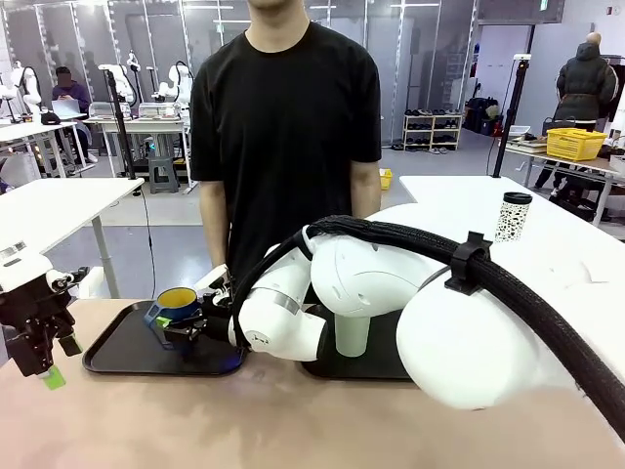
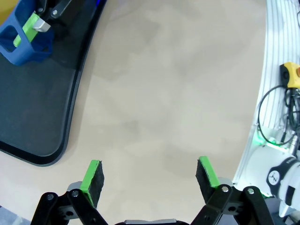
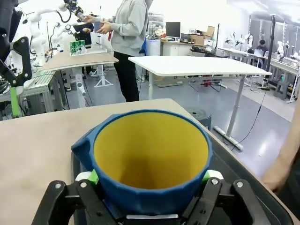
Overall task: Sort and store the cups by type.
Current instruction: Pick up the Handle plastic cup and place it into the empty Flat Tray.
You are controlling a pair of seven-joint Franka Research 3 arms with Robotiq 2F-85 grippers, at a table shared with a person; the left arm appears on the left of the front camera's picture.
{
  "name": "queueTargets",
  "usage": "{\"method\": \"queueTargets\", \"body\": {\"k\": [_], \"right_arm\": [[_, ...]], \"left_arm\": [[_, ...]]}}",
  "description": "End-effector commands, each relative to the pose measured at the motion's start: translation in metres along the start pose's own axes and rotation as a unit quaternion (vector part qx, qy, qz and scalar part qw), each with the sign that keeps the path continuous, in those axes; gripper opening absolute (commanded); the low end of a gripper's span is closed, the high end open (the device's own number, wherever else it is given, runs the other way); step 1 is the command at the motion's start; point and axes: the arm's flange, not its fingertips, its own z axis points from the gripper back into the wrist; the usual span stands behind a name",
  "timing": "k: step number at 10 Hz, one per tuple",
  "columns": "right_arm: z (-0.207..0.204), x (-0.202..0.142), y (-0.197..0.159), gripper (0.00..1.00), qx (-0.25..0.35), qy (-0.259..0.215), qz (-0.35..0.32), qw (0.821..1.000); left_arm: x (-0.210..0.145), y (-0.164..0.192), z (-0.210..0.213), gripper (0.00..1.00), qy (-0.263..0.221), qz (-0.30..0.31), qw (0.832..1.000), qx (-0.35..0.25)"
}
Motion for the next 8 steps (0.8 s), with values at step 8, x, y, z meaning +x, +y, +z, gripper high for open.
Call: {"method": "queueTargets", "body": {"k": [8], "right_arm": [[0.014, -0.030, 0.046, 0.79, -0.038, 0.012, 0.002, 0.999]], "left_arm": [[-0.001, 0.000, 0.000, 1.00, -0.002, -0.002, 1.000, 0.001]]}}
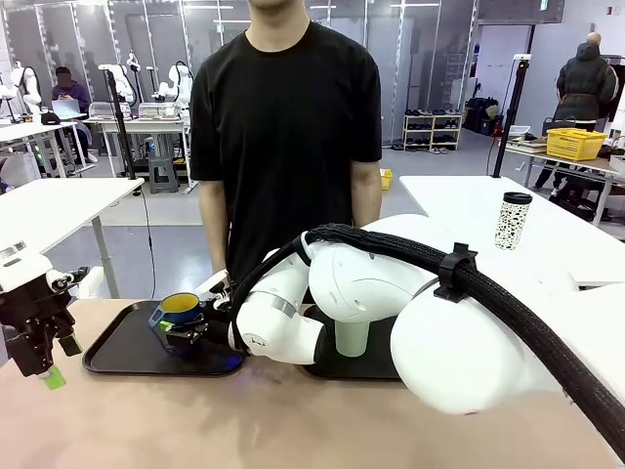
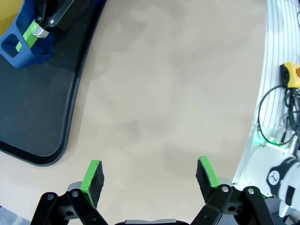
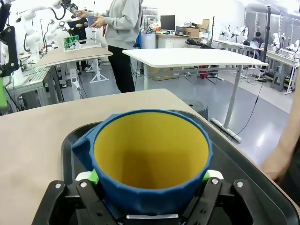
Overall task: Sort and store the cups by type.
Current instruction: Pick up the Handle plastic cup and place it into the empty Flat Tray.
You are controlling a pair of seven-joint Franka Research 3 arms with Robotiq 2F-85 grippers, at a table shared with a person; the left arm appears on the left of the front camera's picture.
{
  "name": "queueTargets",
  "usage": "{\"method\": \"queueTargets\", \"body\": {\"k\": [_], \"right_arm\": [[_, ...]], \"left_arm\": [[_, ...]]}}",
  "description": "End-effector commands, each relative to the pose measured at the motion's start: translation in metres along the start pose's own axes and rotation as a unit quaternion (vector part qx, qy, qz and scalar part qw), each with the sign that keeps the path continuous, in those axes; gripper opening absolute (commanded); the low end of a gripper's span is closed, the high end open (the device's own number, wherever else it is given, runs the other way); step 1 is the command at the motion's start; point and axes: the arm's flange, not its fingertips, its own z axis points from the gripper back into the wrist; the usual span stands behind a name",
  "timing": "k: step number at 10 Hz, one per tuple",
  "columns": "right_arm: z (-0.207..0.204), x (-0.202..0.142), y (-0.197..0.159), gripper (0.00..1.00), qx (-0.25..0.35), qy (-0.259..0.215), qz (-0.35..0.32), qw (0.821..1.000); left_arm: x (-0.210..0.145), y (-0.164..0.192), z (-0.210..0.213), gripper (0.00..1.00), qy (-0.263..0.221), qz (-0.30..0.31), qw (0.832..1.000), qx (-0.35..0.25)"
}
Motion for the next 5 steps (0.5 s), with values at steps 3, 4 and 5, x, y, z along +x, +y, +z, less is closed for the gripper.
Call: {"method": "queueTargets", "body": {"k": [3, 4, 5], "right_arm": [[0.0192, -0.0175, 0.0534, 1.00, -0.027, -0.001, 0.009, 1.000], [0.0193, -0.0172, 0.0540, 1.00, -0.028, 0.000, 0.009, 1.000], [0.0196, -0.0170, 0.0550, 1.00, -0.029, 0.001, 0.008, 1.000]], "left_arm": [[-0.0011, 0.0003, 0.0004, 1.00, -0.002, -0.002, 1.000, 0.001], [-0.0011, 0.0003, 0.0004, 1.00, -0.002, -0.002, 1.000, 0.001], [-0.0011, 0.0003, 0.0004, 1.00, -0.002, -0.002, 1.000, 0.001]]}}
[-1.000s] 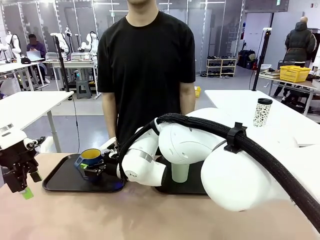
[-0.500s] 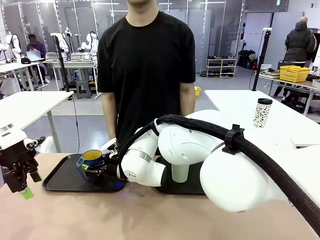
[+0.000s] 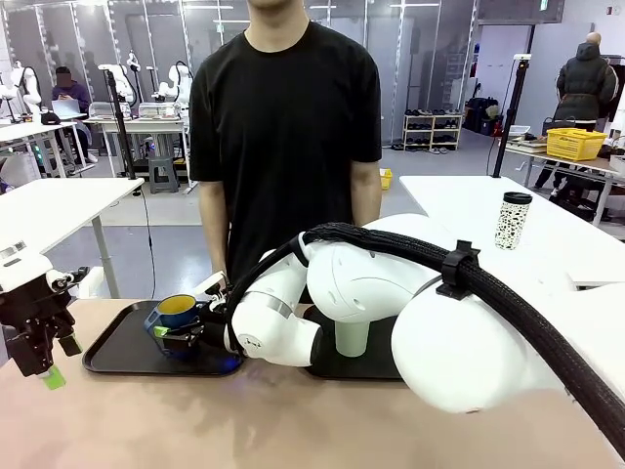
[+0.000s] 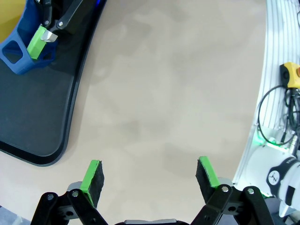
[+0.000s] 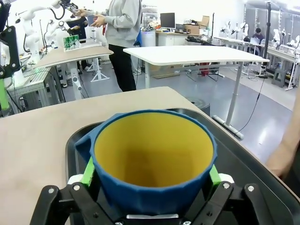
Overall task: Sort and store the cups by type.
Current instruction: Pick up the Handle plastic cup and place it into the empty Flat Tray.
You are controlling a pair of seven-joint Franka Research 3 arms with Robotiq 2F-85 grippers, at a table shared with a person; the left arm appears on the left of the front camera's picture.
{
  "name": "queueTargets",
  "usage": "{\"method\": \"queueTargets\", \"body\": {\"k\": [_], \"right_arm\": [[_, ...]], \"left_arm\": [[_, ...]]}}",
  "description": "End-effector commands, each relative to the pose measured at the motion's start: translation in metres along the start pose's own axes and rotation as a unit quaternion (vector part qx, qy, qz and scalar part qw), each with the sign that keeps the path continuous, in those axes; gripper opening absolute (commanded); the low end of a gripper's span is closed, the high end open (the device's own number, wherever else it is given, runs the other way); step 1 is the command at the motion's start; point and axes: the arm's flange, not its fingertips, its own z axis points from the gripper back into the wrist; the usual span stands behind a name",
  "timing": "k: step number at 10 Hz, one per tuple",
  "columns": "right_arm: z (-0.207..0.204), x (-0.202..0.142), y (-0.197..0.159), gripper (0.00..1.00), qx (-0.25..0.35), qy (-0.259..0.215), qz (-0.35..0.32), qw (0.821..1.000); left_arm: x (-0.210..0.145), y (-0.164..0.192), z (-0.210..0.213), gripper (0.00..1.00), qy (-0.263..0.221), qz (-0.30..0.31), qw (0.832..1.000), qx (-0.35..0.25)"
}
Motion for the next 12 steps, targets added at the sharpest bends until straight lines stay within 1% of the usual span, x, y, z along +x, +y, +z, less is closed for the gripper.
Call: {"method": "queueTargets", "body": {"k": [1, 2, 9, 12], "right_arm": [[0.022, -0.017, 0.048, 1.00, -0.033, -0.005, 0.017, 0.999], [0.000, 0.000, 0.000, 1.00, 0.000, 0.000, 0.000, 1.000], [0.000, 0.000, -0.001, 1.00, -0.001, 0.002, -0.002, 1.000], [0.010, -0.003, 0.016, 1.00, -0.017, 0.018, -0.010, 1.000]], "left_arm": [[-0.001, 0.000, 0.000, 1.00, -0.002, -0.002, 1.000, 0.001], [-0.001, 0.000, 0.000, 1.00, -0.002, -0.002, 1.000, 0.001], [-0.001, 0.000, 0.000, 1.00, -0.002, -0.002, 1.000, 0.001], [-0.001, 0.000, 0.000, 1.00, -0.002, -0.002, 1.000, 0.001]]}}
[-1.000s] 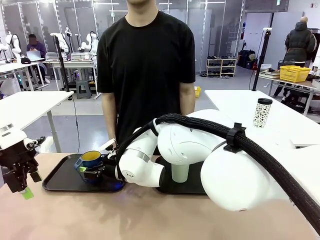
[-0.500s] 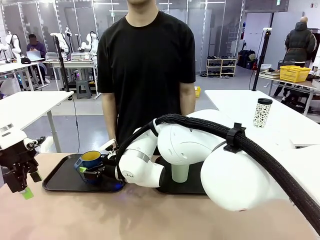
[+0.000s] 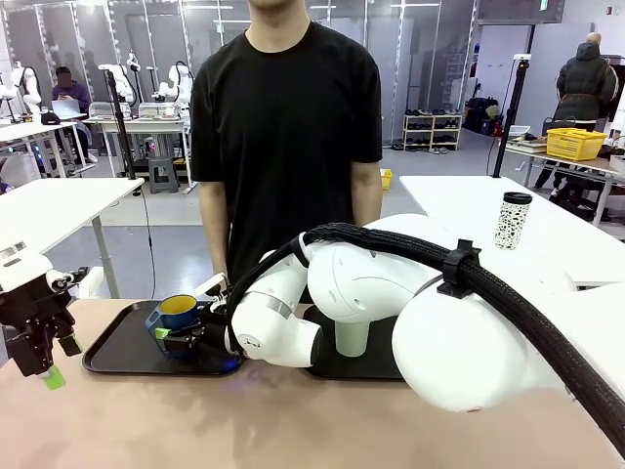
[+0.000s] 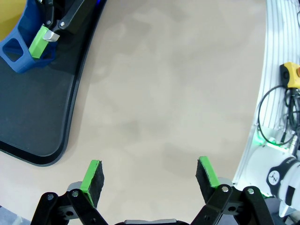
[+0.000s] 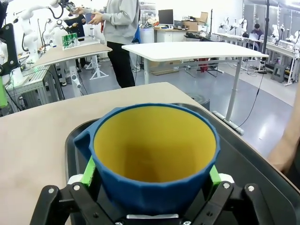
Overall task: Sort and store the cups by type.
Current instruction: Pick up the Handle plastic cup and place it into the empty Flat Tray.
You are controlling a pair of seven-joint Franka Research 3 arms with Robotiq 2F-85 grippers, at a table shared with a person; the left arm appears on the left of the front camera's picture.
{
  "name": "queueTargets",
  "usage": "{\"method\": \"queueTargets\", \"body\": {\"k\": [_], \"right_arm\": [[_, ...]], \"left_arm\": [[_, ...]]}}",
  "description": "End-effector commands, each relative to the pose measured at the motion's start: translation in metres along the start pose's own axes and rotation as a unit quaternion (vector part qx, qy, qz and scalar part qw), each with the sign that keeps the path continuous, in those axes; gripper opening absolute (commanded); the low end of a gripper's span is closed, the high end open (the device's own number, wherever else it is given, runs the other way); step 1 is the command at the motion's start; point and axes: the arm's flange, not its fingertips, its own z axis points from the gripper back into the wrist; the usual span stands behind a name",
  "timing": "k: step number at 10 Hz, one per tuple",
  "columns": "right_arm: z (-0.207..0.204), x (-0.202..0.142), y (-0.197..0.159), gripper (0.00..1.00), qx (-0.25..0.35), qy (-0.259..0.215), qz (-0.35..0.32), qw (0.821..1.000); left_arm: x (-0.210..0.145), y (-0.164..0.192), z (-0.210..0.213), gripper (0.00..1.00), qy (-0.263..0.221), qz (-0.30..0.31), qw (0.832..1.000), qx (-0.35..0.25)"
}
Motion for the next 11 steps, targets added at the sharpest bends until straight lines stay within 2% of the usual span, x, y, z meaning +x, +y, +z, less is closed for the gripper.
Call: {"method": "queueTargets", "body": {"k": [1, 11], "right_arm": [[0.011, -0.002, 0.018, 1.00, -0.017, 0.010, -0.002, 1.000], [0.049, -0.008, 0.059, 1.00, -0.034, 0.035, -0.008, 0.999]], "left_arm": [[-0.001, 0.000, 0.000, 1.00, -0.002, -0.002, 1.000, 0.001], [-0.001, 0.000, 0.000, 1.00, -0.002, -0.002, 1.000, 0.001]]}}
